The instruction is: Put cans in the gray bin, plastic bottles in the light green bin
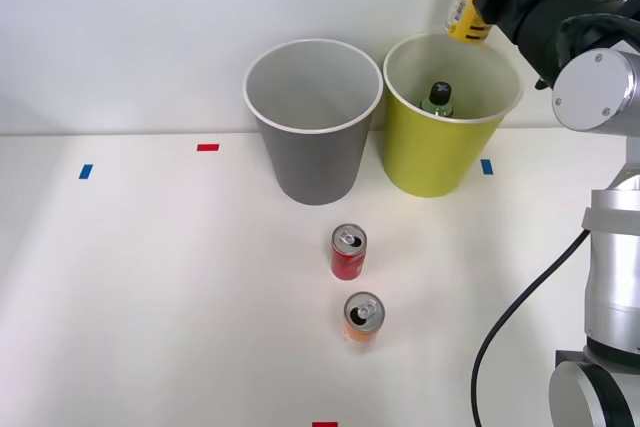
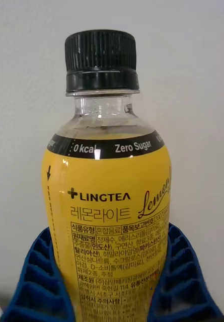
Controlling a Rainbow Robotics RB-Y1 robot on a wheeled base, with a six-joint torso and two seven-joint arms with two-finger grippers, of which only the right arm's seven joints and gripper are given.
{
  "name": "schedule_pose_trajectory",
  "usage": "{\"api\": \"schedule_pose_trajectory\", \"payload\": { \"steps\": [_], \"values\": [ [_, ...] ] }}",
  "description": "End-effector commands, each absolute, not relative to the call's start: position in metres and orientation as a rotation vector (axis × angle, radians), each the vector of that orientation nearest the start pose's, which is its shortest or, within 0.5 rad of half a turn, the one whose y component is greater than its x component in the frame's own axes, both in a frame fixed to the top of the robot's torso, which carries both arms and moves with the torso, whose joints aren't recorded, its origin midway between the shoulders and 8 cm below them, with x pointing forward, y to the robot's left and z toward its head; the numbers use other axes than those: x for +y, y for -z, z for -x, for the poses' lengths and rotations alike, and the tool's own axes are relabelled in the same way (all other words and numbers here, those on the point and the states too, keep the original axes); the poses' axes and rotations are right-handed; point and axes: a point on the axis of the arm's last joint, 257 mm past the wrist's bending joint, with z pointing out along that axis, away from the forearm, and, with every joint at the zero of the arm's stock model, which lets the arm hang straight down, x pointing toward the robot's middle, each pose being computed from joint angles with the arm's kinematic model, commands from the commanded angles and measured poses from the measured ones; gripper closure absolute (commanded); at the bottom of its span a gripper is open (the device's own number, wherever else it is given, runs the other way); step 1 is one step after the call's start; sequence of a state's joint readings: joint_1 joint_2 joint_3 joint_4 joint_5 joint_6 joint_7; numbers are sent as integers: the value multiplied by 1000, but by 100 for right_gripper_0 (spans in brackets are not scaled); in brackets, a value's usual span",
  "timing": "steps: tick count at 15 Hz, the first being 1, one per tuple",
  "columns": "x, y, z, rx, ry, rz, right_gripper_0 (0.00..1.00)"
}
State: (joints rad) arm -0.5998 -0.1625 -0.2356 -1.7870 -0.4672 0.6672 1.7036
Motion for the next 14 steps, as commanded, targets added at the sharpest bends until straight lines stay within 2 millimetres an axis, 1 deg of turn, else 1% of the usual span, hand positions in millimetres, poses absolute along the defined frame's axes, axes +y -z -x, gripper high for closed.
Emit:
{"api": "schedule_pose_trajectory", "payload": {
  "steps": [1,2,3,4,5,9,11,14],
  "values": [
    [-203,-78,-625,1401,-283,63,25],
    [-203,-78,-625,1400,-287,63,17],
    [-202,-79,-624,1398,-291,63,11],
    [-202,-81,-624,1389,-300,60,3],
    [-202,-82,-623,1385,-304,58,0],
    [-200,-86,-621,1371,-335,57,0],
    [-200,-81,-617,1351,-354,41,0],
    [-199,-71,-592,1292,-391,71,0]
  ]
}}
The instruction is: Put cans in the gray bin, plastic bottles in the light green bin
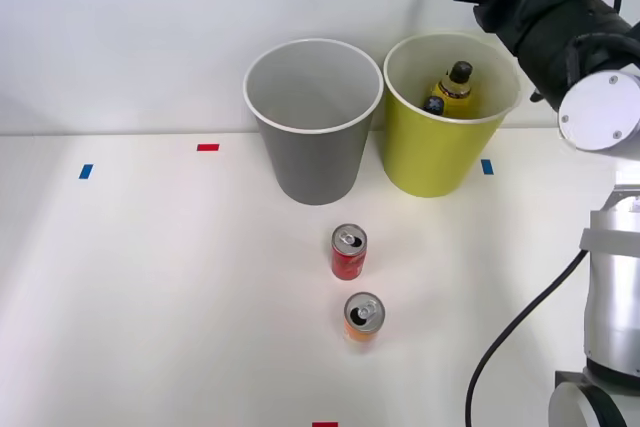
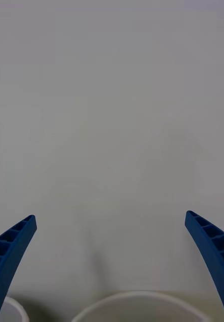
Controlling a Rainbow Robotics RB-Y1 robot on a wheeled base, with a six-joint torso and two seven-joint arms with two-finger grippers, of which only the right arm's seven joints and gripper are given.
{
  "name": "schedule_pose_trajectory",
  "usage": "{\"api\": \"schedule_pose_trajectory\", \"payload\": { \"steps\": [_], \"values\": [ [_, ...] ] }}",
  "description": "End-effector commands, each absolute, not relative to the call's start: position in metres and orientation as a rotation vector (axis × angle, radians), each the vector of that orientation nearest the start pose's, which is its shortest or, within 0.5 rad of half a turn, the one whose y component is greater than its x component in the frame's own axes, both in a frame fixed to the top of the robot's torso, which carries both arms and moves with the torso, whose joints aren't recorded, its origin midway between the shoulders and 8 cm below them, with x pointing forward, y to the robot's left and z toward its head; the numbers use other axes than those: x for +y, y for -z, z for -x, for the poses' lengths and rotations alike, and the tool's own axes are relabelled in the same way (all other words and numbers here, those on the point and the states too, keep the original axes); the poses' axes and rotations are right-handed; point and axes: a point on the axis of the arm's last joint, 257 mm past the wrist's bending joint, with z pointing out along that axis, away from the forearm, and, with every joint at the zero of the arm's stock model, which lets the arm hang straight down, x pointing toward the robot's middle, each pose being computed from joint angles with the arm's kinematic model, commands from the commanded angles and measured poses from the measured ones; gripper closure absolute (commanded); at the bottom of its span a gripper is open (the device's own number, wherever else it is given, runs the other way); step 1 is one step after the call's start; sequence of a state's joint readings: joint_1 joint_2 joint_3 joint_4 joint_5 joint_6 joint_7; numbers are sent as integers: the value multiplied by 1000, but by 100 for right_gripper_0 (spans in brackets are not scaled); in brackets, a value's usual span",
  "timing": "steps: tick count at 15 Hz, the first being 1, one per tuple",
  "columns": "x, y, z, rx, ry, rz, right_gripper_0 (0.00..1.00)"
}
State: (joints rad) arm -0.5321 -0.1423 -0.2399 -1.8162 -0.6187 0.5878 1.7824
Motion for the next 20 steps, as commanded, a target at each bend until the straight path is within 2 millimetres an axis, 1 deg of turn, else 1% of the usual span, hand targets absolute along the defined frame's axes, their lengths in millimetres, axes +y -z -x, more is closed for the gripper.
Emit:
{"api": "schedule_pose_trajectory", "payload": {
  "steps": [1,3,6,7,9,10,11,13,15,16,20],
  "values": [
    [-199,-67,-579,1267,-417,79,0],
    [-202,-60,-562,1246,-408,107,0],
    [-206,-52,-526,1219,-385,153,0],
    [-208,-49,-509,1216,-381,156,0],
    [-210,-42,-486,1220,-372,161,0],
    [-211,-40,-470,1221,-369,161,0],
    [-212,-34,-460,1233,-365,159,0],
    [-218,-27,-435,1246,-340,154,0],
    [-223,-23,-419,1255,-317,142,0],
    [-229,-18,-411,1261,-301,120,0],
    [-259,11,-393,1295,-241,14,0]
  ]
}}
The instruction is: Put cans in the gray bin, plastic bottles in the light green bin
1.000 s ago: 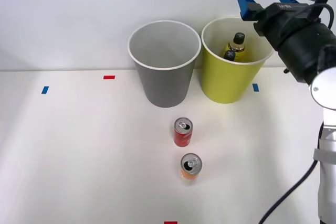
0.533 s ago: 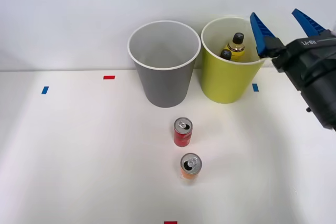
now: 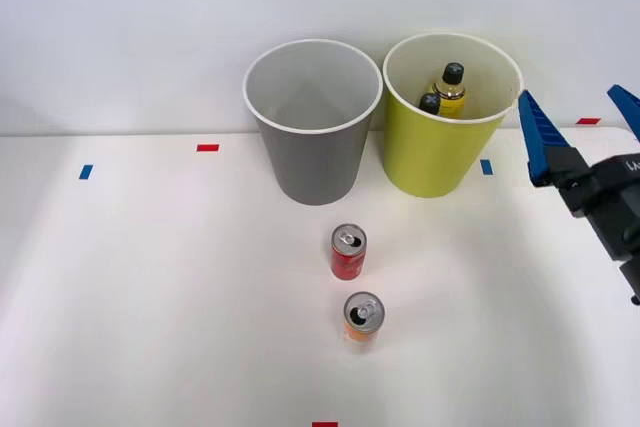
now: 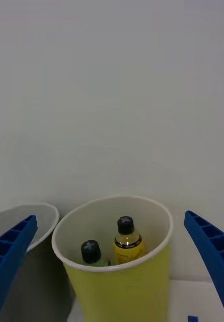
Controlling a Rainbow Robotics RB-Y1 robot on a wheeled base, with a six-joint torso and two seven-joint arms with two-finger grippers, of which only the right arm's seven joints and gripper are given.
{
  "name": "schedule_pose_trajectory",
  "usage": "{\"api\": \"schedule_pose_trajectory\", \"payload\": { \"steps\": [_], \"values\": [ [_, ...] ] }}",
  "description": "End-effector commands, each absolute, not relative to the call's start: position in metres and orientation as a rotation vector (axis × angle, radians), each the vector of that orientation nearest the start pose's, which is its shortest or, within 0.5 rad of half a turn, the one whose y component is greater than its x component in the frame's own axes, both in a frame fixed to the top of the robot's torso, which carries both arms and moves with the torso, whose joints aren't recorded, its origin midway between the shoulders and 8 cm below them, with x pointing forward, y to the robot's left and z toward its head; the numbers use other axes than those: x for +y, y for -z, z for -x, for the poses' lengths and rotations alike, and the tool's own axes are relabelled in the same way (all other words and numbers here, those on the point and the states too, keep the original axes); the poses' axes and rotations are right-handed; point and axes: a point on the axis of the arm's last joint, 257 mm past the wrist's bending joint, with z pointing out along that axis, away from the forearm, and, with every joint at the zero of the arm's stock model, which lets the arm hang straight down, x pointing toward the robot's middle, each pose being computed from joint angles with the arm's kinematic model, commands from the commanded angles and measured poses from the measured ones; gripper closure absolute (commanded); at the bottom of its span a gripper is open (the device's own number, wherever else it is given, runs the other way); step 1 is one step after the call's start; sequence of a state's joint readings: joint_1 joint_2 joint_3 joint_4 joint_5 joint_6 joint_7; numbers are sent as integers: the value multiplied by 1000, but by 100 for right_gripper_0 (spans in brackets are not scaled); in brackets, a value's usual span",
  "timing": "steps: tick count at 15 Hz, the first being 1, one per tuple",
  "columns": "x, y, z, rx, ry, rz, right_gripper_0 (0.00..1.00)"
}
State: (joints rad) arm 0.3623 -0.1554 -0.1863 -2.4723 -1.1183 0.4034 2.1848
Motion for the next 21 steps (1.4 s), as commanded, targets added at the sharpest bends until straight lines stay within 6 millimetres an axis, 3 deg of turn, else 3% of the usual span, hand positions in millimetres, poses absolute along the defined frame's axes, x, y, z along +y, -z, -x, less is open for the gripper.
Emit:
{"api": "schedule_pose_trajectory", "payload": {
  "steps": [1,6,12,21],
  "values": [
    [-265,19,-389,1300,-229,-16,0],
    [-293,62,-363,1365,-172,-160,0],
    [-306,100,-343,1462,-126,-209,0],
    [-331,126,-329,1543,111,-174,0]
  ]
}}
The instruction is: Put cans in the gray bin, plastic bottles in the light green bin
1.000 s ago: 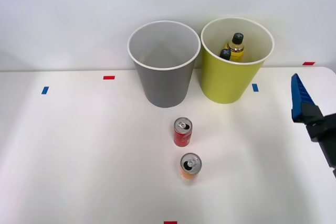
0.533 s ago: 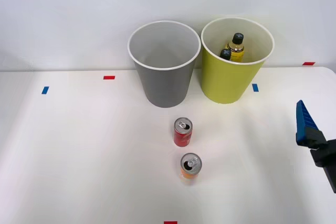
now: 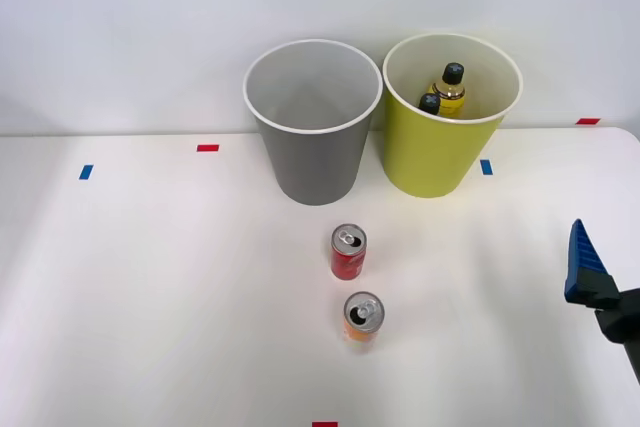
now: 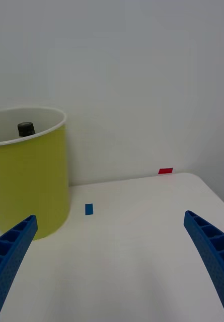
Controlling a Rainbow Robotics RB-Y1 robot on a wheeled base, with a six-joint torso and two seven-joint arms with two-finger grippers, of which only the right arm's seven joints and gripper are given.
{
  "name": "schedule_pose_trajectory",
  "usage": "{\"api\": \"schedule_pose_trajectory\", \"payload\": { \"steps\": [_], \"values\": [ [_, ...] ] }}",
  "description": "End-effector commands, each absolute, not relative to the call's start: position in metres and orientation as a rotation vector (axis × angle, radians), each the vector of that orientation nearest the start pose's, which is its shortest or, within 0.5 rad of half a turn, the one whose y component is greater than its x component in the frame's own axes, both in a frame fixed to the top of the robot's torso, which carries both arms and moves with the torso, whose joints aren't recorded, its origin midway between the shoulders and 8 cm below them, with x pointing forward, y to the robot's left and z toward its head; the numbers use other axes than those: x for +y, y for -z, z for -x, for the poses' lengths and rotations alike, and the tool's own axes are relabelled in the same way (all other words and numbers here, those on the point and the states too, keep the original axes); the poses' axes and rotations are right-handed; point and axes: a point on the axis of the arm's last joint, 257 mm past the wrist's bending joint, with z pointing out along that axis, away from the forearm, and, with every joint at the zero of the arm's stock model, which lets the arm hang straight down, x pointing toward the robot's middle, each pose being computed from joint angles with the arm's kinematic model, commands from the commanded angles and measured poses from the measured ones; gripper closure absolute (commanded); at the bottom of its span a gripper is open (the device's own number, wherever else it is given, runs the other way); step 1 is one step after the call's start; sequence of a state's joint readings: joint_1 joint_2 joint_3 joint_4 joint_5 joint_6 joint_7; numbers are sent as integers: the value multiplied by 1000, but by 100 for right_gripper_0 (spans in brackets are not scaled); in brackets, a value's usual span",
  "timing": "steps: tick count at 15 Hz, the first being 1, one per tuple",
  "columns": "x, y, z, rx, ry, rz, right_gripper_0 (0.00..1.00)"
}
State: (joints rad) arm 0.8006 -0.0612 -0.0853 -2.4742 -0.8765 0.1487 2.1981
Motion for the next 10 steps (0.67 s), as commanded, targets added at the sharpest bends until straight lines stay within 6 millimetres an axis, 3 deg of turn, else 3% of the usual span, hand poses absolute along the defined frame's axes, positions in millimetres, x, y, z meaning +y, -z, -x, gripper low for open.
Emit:
{"api": "schedule_pose_trajectory", "payload": {
  "steps": [1,10],
  "values": [
    [-334,129,-327,1552,120,-179,0],
    [-346,147,-317,1484,159,-271,0]
  ]
}}
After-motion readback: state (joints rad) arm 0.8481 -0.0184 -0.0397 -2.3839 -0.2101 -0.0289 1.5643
